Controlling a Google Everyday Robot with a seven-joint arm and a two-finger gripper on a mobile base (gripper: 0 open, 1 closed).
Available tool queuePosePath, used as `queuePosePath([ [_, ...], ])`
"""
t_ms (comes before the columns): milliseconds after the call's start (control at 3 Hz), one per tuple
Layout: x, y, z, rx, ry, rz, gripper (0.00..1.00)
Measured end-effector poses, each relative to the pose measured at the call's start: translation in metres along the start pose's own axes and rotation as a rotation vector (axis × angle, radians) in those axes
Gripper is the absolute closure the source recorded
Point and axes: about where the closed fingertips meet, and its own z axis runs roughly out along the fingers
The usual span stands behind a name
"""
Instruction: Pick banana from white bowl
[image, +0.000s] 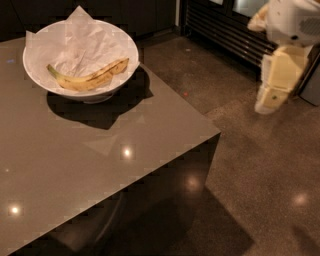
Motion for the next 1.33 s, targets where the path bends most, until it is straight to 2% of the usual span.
queuePosePath([
  [333,-0.036,-0.037,-0.001,0.012,-0.018,-0.118,0.0],
  [667,-0.086,-0.061,0.003,0.045,-0.013,-0.259,0.0],
  [1000,-0.096,-0.067,0.005,0.065,-0.026,-0.271,0.0],
  [1333,-0.11,-0.088,0.006,0.091,-0.057,-0.298,0.0],
])
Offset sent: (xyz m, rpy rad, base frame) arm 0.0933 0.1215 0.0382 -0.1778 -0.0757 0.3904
